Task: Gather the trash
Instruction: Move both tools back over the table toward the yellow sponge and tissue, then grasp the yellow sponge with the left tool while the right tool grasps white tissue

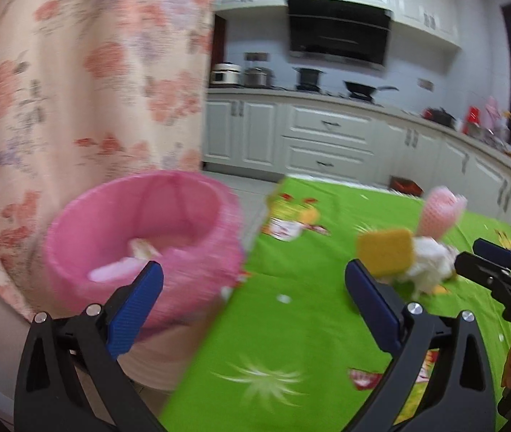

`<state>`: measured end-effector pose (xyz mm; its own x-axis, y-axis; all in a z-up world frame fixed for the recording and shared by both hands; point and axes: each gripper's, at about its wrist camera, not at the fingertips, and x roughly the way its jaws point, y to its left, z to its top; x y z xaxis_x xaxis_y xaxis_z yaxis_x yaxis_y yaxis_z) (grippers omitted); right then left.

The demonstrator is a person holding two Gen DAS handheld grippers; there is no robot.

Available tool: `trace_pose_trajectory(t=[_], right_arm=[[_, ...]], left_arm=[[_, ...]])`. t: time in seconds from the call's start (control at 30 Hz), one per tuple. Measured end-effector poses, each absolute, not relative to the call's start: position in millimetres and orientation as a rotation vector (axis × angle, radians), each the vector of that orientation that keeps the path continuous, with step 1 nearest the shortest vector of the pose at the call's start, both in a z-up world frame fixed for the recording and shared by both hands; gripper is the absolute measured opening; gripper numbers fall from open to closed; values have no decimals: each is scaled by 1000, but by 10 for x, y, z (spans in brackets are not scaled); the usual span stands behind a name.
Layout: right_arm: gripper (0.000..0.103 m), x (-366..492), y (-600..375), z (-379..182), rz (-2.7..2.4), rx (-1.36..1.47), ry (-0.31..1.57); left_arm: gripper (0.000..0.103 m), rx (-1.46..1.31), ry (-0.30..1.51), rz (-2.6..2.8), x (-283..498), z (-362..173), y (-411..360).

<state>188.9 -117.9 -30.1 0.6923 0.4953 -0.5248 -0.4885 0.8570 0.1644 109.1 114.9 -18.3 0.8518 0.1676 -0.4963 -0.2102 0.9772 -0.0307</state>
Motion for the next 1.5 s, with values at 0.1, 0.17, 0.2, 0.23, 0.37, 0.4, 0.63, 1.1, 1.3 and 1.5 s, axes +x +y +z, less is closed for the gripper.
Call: trace_pose_trajectory(t=[0.1,0.17,0.2,0.23,0.37,0.4,0.63,1.1,1.3,1.5], right_arm=[[77,1888,-1378,-383,496,19,612],[77,1893,-1477,-427,467,21,624],[77,1898,-1527,-455,451,20,631],[77,1900,-1566,-477,439,19,636],[77,1912,-1688,-557,409,29,655],[77,1922,-1715,-577,401,32,660],[77,2099,-1878,-678,345,51,691],[77,2313,-1521,-667,431,-3,707],[77,2480,-1255,-637,475,-17,704],[71,2651,-1103,-693,511,-23,722]], left_arm=[[98,-63,536,147,1175,-271,843],[98,-48,551,129,1212,-318,717],[98,-42,559,119,1228,-345,652],[98,-34,568,105,1242,-375,579],[98,4,593,75,1274,-475,400],[98,12,602,69,1276,-505,355],[98,35,626,52,1310,-599,231],[98,25,630,104,1474,-609,413],[98,-5,641,139,1453,-639,605],[98,-9,643,137,1482,-631,651]])
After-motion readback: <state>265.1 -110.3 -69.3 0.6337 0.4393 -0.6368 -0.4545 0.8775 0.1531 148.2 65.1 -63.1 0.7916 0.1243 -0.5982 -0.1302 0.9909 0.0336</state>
